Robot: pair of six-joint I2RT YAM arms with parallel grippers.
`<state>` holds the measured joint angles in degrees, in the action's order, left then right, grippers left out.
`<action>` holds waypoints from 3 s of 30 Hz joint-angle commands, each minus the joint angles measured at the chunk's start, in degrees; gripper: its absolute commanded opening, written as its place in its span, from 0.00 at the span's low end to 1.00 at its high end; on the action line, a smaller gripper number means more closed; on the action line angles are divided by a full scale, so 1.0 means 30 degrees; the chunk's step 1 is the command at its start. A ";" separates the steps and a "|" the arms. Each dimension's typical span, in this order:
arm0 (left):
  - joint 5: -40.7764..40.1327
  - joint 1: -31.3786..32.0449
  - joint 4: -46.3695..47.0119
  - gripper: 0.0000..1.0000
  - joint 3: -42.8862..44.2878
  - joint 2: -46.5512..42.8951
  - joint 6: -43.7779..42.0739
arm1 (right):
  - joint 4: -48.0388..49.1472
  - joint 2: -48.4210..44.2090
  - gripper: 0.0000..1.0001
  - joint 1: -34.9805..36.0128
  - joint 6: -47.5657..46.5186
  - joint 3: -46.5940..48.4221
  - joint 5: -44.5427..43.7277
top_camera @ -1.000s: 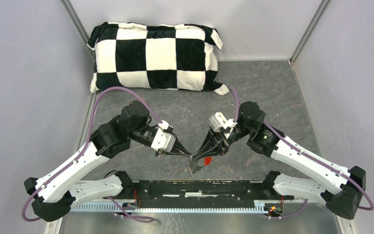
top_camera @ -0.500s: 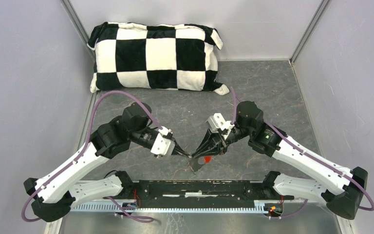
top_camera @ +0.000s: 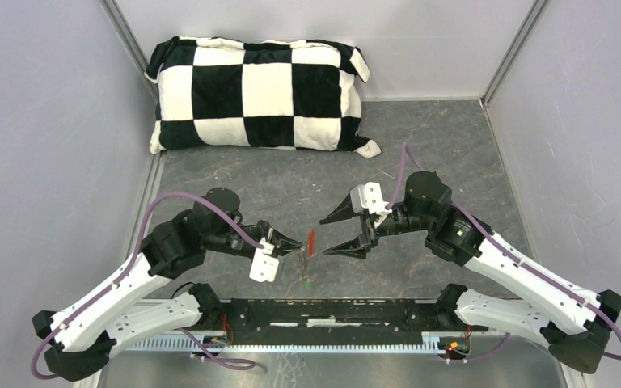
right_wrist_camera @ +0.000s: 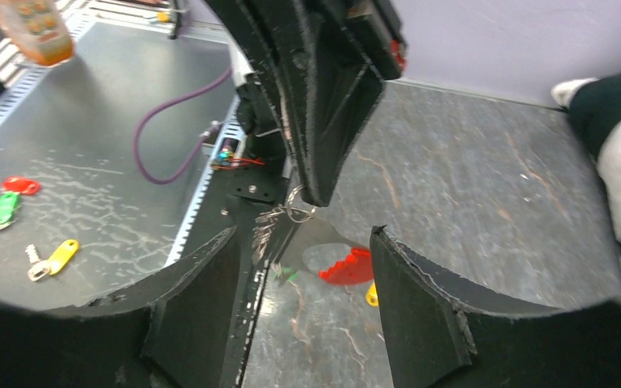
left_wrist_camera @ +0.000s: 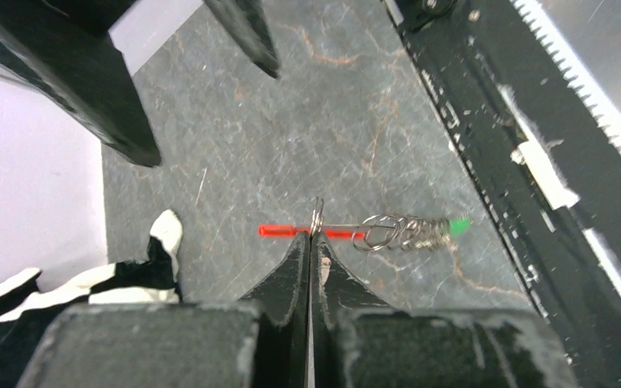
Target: Put the keys on the keyring
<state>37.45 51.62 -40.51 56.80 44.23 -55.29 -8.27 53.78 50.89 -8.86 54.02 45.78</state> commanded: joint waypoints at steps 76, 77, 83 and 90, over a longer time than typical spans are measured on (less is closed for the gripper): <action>-0.0970 0.0051 0.7057 0.02 -0.1878 -0.0534 0.7778 | 0.0770 0.0706 0.41 0.0796 -0.0327 0.0187 -0.2492; -0.0945 0.0051 0.7073 0.02 -0.1859 -0.0534 0.7792 | 0.0715 0.0757 0.41 0.0805 -0.0342 0.0202 -0.2484; -0.0928 0.0051 0.7174 0.02 -0.1770 -0.0491 0.7912 | 0.1026 0.1131 0.30 0.0881 -0.0103 0.0283 -0.2676; -0.0882 0.0051 0.7106 0.02 -0.1791 -0.0532 0.7891 | 0.0977 0.1221 0.06 0.0928 -0.0162 0.0337 -0.3226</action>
<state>33.23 51.62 -20.97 48.93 42.87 -31.97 -6.70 57.49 53.36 -9.08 52.40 38.35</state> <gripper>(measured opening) 0.022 0.159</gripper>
